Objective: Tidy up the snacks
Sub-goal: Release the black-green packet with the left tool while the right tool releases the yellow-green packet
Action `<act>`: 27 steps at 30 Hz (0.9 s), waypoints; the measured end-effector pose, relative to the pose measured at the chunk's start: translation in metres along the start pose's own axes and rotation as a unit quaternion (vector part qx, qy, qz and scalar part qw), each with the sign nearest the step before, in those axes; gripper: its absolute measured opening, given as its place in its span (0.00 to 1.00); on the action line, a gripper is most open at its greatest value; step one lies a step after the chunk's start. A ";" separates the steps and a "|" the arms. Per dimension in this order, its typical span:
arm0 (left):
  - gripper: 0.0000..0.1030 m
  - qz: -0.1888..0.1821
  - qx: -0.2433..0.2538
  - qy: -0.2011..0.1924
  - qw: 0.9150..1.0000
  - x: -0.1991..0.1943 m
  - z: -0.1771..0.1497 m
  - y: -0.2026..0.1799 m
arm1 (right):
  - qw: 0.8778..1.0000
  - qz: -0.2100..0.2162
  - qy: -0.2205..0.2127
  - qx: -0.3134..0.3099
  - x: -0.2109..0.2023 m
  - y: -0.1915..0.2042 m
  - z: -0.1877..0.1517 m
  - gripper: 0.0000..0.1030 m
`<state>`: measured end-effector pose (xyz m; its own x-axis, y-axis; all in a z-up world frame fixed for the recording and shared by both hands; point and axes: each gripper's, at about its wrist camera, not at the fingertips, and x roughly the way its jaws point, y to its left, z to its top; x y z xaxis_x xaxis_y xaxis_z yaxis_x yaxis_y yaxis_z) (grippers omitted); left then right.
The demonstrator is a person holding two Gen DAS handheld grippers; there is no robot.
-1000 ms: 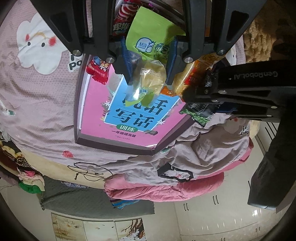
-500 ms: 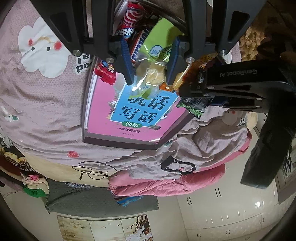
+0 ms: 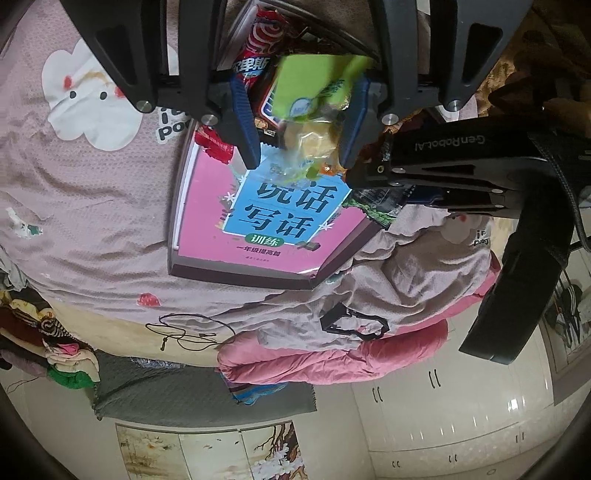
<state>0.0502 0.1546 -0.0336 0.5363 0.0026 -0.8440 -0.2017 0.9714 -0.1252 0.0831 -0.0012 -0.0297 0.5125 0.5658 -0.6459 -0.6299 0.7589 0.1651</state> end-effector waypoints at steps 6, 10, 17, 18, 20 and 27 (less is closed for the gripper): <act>0.40 0.004 0.002 -0.002 1.000 0.000 0.001 -0.001 | 1.000 -0.004 -0.004 0.003 -0.003 -0.003 0.000 0.45; 0.44 0.002 0.002 -0.005 1.000 -0.002 0.002 -0.003 | 1.000 -0.008 -0.007 0.006 -0.005 -0.005 0.001 0.47; 0.51 -0.005 0.002 -0.014 1.000 -0.010 0.004 -0.006 | 1.000 -0.022 -0.016 -0.001 -0.011 -0.003 0.005 0.52; 0.52 -0.005 0.002 -0.016 1.000 -0.011 0.004 -0.006 | 1.000 -0.023 -0.018 0.000 -0.012 -0.003 0.005 0.53; 0.57 -0.005 0.002 -0.021 1.000 -0.015 0.004 -0.007 | 0.999 -0.027 -0.020 0.001 -0.014 -0.004 0.005 0.55; 0.66 -0.007 0.005 -0.046 0.999 -0.032 0.008 -0.011 | 0.999 -0.039 -0.029 0.005 -0.021 -0.008 0.008 0.59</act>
<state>0.0418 0.1456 -0.0008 0.6117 0.0112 -0.7910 -0.1855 0.9740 -0.1297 0.0825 -0.0164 -0.0115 0.5927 0.5225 -0.6130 -0.5806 0.8046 0.1244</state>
